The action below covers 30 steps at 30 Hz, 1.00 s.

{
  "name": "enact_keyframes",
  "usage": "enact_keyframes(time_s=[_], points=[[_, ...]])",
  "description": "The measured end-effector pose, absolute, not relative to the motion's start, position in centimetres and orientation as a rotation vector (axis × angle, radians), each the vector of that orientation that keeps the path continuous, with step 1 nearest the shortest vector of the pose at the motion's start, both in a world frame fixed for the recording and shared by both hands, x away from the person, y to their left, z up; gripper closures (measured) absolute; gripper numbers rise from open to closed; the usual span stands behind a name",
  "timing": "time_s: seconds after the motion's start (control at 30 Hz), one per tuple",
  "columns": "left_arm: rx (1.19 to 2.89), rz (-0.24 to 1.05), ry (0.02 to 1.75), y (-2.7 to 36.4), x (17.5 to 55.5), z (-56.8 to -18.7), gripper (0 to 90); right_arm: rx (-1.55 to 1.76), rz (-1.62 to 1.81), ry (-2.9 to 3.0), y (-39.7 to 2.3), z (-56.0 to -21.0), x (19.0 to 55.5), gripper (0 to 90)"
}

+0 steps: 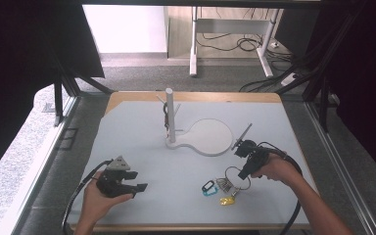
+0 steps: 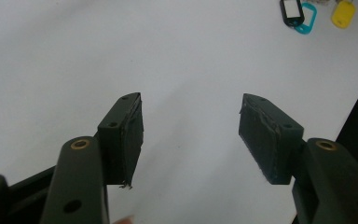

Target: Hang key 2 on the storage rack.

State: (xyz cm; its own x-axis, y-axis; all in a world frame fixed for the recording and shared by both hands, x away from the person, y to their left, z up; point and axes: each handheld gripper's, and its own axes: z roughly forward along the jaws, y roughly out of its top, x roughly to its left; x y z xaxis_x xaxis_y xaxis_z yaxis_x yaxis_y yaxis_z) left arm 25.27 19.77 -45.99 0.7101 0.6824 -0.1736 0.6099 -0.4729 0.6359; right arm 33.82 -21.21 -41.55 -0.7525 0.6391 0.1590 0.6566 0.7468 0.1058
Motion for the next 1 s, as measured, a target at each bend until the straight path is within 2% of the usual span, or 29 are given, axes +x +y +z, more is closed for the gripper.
enact_keyframes(time_s=[0.6,1.0], points=[[2.221,0.125,0.966,19.7,25.1,-45.9,40.5,-1.068,-0.299,-2.906,-21.0,-34.6,35.8,87.0],[2.229,0.120,0.956,19.3,25.1,-46.0,40.5,-1.082,-0.311,-2.925,-20.1,-32.7,37.1,87.0]])
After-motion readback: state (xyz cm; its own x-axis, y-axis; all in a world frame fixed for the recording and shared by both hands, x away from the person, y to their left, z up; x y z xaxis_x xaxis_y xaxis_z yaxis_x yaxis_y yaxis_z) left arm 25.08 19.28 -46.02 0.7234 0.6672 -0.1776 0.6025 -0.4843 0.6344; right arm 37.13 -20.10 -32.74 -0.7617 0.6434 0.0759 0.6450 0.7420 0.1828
